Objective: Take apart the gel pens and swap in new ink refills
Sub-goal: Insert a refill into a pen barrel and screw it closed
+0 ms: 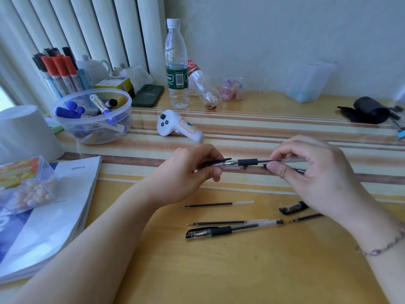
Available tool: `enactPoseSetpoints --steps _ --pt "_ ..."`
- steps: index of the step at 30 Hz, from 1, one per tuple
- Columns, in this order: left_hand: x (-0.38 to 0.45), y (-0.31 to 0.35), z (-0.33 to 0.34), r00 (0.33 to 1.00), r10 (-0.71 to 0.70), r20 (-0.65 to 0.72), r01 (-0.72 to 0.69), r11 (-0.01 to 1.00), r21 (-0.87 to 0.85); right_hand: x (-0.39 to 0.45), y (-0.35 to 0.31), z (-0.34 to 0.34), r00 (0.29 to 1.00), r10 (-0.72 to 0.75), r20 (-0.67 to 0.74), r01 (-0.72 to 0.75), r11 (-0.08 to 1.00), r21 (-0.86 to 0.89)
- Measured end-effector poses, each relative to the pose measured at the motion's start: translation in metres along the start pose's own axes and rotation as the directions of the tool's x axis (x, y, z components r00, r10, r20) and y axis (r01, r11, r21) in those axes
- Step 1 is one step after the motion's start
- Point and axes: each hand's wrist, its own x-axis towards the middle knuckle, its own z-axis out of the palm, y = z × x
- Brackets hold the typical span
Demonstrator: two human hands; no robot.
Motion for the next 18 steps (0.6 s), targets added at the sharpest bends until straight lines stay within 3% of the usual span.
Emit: enactPoseSetpoints --steps 7,18 --pt "-0.002 0.008 0.004 0.997 0.078 0.001 -0.078 0.997 -0.007 -0.002 -0.003 0.004 0.998 -0.039 0.047 0.039 0.999 -0.004" --pt "-0.002 0.004 0.007 0.999 0.048 0.001 -0.048 0.998 0.031 -0.003 -0.011 0.012 0.998 -0.015 0.058 0.009 0.994 0.109"
